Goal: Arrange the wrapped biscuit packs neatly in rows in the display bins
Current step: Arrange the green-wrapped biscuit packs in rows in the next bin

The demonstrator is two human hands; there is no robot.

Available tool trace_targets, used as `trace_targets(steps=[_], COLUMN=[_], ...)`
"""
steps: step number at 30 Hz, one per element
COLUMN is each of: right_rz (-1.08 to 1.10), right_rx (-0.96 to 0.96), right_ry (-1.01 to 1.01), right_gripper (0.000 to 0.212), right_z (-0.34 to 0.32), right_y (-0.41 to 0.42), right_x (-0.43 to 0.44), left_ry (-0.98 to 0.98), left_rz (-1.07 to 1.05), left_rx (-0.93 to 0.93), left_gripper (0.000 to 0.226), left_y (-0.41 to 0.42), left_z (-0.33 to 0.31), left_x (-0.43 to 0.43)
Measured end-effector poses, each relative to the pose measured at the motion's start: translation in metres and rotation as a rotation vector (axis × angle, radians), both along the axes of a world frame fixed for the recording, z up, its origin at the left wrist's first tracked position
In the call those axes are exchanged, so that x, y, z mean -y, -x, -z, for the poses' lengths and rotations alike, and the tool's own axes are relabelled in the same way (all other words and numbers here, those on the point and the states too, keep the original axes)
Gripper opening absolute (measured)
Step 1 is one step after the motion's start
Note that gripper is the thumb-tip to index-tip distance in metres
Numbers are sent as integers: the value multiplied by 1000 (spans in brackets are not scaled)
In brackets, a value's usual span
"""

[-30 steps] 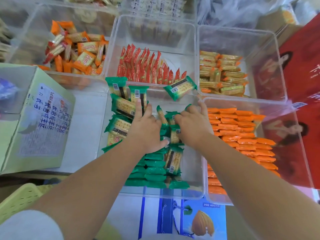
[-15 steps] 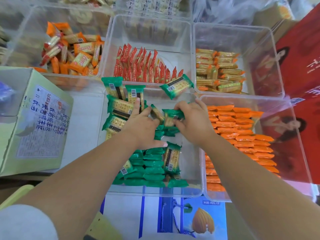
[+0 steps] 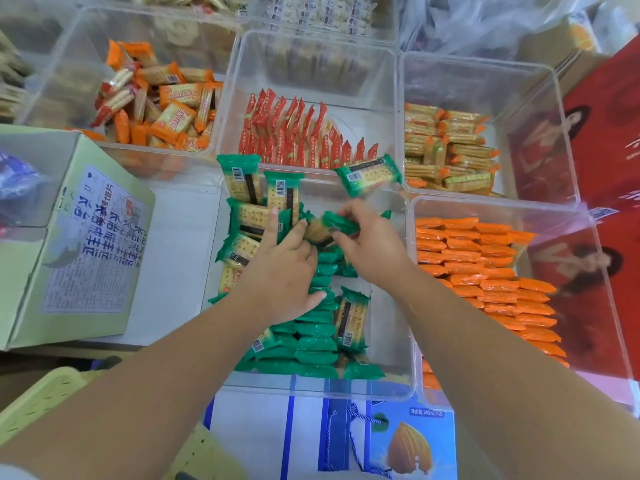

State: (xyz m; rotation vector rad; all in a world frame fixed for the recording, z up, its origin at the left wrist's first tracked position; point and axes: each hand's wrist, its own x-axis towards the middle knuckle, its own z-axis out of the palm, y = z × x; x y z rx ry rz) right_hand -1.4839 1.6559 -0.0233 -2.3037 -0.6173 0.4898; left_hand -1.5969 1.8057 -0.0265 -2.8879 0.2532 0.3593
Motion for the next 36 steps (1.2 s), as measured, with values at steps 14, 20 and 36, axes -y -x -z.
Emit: trace_targets(steps=[14, 20, 36], right_rz=[-322, -68, 38], right_rx=[206, 251, 147], right_ry=[281, 424, 317], right_gripper=[24, 30, 20], right_z=[16, 20, 18], right_y=[8, 2, -1], right_x=[-12, -6, -12], left_ry=[171, 122, 215], left_rz=[-120, -114, -146], left_rx=[110, 45, 76], left_gripper=[97, 89, 85], left_y=[17, 15, 16], left_z=[18, 22, 21], left_x=[1, 0, -1])
